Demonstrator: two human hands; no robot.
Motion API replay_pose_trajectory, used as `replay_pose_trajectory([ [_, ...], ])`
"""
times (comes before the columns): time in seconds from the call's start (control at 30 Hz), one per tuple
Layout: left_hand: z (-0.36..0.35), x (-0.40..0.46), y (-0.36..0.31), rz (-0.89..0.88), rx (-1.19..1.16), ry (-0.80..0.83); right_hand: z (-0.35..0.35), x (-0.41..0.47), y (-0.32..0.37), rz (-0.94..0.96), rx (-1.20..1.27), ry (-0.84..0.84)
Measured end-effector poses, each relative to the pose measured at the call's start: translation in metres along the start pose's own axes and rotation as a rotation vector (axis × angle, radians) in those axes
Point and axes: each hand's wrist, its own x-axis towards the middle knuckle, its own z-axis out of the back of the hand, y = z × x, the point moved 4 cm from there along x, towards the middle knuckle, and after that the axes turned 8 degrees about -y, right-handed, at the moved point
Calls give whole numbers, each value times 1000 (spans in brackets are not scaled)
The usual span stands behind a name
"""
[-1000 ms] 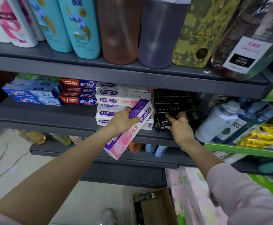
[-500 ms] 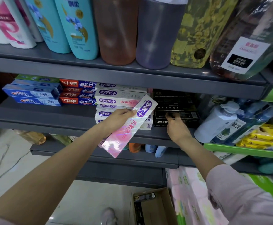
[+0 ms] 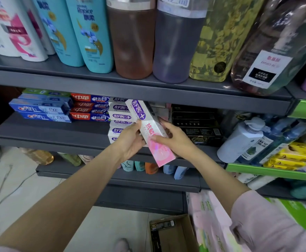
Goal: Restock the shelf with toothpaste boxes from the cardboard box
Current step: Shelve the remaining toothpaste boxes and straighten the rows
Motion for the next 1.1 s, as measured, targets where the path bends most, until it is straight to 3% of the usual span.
replay_pose_trajectory([
  [0.1,12,0,-9,-101,180,-130,-3,7,1,70,-274,-97],
  [0.23,39,-5,-30,-423,821,-480,-3,17,3,106,-561,-187],
  [0.33,46,-12,-38,-611,1226,-519,-9,25,12,180,-769,-136],
  [0.47,46,-2,-44,-588,1544,-489,-21,44,15,266,-895,-171],
  [0.67,45,11,-58,-622,1760,-543,-36,60,3,262,-728,-298],
  [0.8,47,14,-57,-606,1859,-527,-42,63,-4,304,-740,-291],
  [0.97,44,17,-48,-747,1940,-511,-36,57,-3,359,-838,-399],
  [1.1,46,20,-44,-734,1914,-460,-32,52,-12,281,-694,-335],
])
